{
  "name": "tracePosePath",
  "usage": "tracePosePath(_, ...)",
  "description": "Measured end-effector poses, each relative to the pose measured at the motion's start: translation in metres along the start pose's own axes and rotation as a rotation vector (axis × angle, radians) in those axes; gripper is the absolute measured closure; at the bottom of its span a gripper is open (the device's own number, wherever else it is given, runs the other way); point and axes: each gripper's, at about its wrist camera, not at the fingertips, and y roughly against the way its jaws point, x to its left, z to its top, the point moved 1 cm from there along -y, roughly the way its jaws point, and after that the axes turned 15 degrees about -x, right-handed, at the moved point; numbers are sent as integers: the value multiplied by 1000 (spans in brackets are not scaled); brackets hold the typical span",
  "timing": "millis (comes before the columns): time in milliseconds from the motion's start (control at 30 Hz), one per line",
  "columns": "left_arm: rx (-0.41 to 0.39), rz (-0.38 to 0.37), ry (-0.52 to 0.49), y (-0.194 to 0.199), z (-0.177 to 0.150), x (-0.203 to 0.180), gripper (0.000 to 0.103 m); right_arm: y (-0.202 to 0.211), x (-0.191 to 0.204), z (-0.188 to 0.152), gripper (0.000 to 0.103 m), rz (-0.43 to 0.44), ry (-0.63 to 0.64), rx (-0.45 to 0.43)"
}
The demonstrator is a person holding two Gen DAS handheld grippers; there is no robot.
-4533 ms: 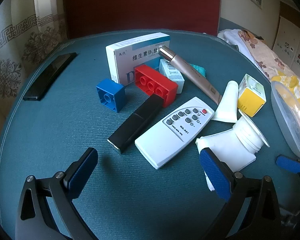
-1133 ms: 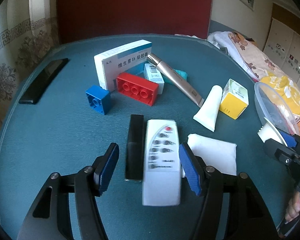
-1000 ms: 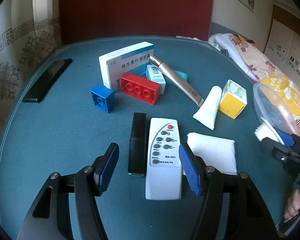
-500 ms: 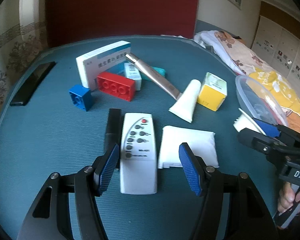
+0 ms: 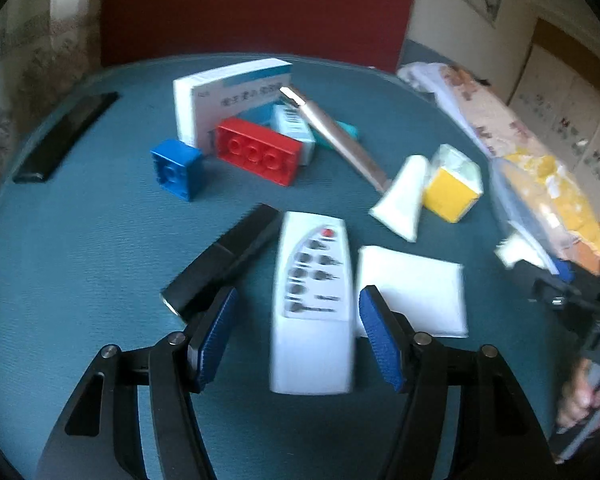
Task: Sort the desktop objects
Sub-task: 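Lift the remote with the left gripper while the right gripper carries the dish toward the basin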
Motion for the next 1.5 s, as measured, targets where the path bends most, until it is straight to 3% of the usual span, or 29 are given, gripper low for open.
tracePosePath(467,17,53,-126,-8,-2,-23,37,0,-1,1,37,-3,1,0)
tracePosePath(533,16,64,-137,-10,-1,-25,42,1,-1,1,37,-5,2,-3)
tracePosePath(600,12,58,-146,-10,0,-28,58,2,-1,1,37,-5,2,-5)
tracePosePath(633,10,57,-150,-9,-1,-30,60,2,-1,1,37,-5,1,-6)
tracePosePath(867,-6,44,-96,-2,0,-28,60,7,-4,7,37,-8,-3,-33)
tracePosePath(1067,-44,48,-107,12,12,-34,60,14,-11,14,37,-25,-4,-62)
tracePosePath(1500,-70,-48,-167,12,30,-90,60,43,-70,30,37,-158,-44,-131)
